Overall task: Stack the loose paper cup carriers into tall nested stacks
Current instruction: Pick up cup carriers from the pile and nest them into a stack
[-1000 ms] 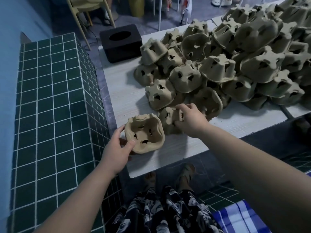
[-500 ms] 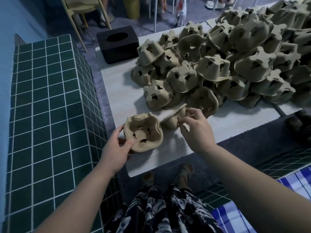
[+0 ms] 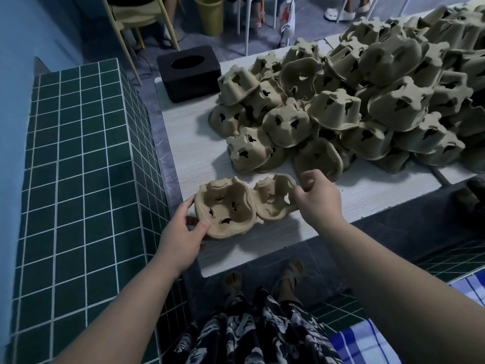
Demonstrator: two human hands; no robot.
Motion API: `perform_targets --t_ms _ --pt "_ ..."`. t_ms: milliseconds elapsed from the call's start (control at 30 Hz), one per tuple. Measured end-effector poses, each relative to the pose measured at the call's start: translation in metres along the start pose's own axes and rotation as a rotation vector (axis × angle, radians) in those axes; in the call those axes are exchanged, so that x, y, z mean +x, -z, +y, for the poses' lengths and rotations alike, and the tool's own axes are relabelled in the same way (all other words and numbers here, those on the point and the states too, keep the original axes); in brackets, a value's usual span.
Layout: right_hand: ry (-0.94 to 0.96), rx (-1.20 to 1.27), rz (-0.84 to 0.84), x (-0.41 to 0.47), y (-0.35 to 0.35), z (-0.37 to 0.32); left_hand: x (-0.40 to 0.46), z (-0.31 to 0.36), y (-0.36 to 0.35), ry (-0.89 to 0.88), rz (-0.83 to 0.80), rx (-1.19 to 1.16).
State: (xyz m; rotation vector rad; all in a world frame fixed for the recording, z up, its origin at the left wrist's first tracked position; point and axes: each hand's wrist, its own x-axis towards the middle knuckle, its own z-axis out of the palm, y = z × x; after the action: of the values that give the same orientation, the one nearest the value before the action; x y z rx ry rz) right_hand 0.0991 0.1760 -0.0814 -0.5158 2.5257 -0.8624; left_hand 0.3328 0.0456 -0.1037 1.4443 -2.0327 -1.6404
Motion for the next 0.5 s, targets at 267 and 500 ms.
perform_targets --t_ms 267,500 --pt "0.09 0.222 0.275 -0.014 0.013 -0.005 0.002 0.004 -0.006 -0.001 -0.008 -0.028" --pt "0.146 0.503 -0.034 -0.029 -0.008 -0.024 0.006 0.021 -0.014 0.04 -0.043 -0.118"
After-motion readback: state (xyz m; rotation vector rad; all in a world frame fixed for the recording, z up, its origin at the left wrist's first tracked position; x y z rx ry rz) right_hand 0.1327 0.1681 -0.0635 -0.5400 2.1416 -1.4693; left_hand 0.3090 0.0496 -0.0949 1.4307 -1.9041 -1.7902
